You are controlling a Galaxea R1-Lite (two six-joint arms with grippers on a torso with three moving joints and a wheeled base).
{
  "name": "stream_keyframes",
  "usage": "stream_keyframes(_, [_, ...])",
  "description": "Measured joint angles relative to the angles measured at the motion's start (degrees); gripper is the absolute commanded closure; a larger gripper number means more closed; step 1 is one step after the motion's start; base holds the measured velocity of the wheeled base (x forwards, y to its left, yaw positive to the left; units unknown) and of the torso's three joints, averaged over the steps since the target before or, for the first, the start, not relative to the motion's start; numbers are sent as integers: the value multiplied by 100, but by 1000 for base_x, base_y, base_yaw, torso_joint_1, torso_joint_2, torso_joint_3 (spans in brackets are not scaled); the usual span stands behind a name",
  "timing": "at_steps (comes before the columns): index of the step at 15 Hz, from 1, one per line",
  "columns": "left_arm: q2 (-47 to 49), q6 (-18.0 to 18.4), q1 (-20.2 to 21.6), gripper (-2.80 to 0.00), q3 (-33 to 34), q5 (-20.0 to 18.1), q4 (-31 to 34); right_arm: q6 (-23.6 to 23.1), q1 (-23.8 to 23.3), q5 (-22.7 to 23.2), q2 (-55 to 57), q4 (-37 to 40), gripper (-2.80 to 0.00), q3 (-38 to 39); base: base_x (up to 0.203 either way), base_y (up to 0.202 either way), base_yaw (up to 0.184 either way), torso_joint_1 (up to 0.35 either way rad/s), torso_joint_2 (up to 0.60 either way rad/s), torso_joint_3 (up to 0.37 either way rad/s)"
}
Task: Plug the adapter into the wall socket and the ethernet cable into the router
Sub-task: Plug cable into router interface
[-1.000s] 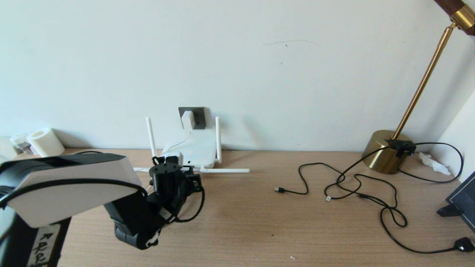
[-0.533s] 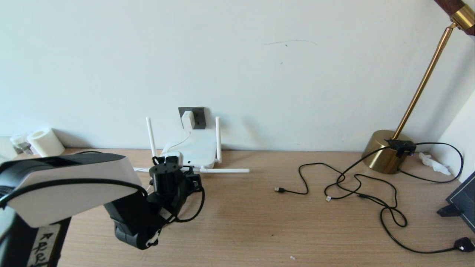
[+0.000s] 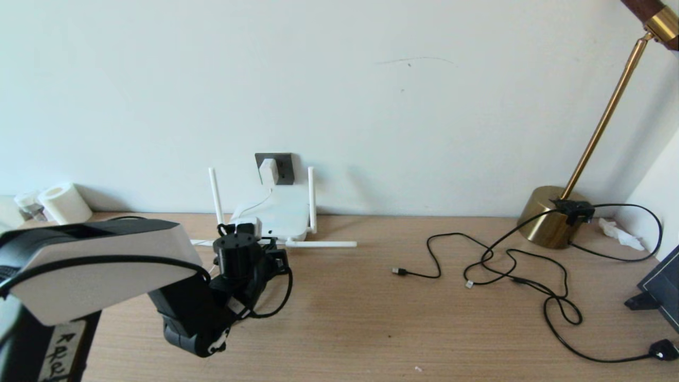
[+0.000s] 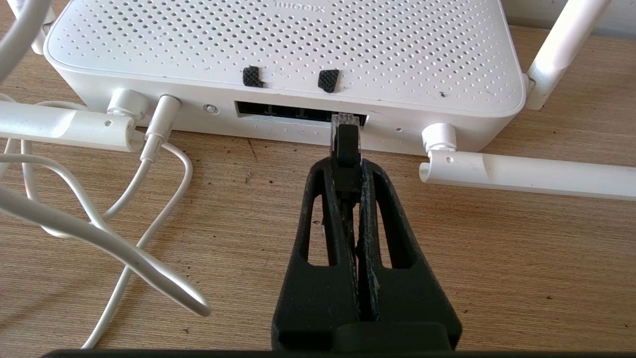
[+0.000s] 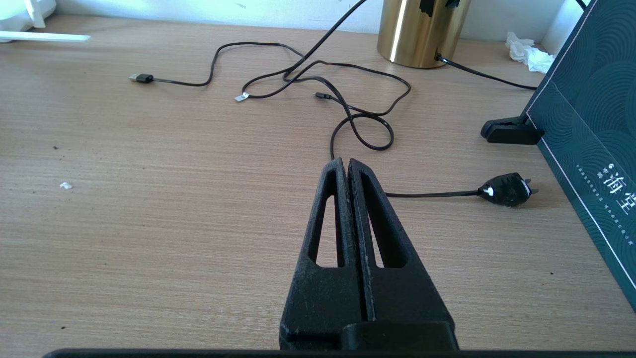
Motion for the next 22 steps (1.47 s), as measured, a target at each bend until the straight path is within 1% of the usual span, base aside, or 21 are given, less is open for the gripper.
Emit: stream_keyframes(22, [-26, 9, 2, 0, 9, 5, -2, 0, 0, 2, 0, 1, 0, 0, 0, 0, 0, 0, 0, 0])
